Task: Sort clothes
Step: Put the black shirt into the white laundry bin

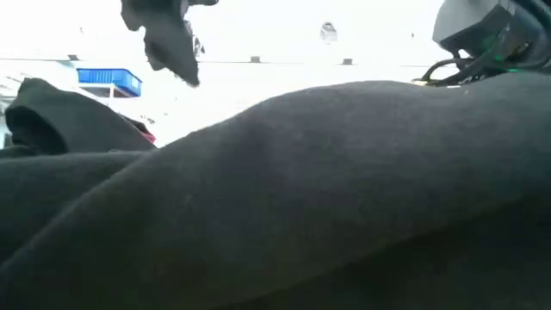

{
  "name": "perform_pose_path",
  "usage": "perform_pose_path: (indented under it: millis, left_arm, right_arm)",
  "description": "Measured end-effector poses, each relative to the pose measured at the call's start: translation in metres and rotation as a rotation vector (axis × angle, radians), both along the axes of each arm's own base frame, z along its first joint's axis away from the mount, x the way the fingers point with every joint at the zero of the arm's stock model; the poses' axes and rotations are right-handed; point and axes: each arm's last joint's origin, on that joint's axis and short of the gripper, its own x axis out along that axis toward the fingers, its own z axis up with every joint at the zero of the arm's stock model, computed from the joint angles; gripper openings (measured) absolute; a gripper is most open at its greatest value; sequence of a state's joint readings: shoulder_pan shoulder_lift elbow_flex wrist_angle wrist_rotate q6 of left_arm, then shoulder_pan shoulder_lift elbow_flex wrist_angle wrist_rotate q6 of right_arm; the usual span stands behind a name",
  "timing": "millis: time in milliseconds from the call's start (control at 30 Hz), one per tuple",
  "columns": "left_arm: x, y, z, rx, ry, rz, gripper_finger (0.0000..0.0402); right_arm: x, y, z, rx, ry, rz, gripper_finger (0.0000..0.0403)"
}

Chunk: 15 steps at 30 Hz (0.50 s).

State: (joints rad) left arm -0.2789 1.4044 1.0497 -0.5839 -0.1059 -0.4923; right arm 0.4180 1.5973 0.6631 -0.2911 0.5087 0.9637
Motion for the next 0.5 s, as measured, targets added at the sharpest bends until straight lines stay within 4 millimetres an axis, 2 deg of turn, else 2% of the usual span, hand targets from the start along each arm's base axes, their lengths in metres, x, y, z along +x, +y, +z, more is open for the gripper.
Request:
perform_pose_path:
  millis: [133,233,367,500]
  left_arm:
    - [-0.014,-0.001,0.035,-0.032,-0.112,-0.014,0.0177]
    - [-0.033,-0.003,0.056,-0.051,-0.195,0.008,0.0178]
    - [-0.064,-0.008,0.080,0.010,-0.323,0.050,0.0178]
    - [-0.091,-0.017,0.094,0.064,-0.434,0.067,0.0178]
  right_arm:
    - [0.003,0.001,-0.009,0.013,0.020,-0.011,0.0284]
    - [0.003,0.003,-0.012,0.059,0.029,-0.032,0.0260]
    - [0.002,0.006,-0.012,0.095,0.032,-0.037,0.0191]
    - [0.000,0.008,-0.009,0.143,0.047,-0.022,0.0087]
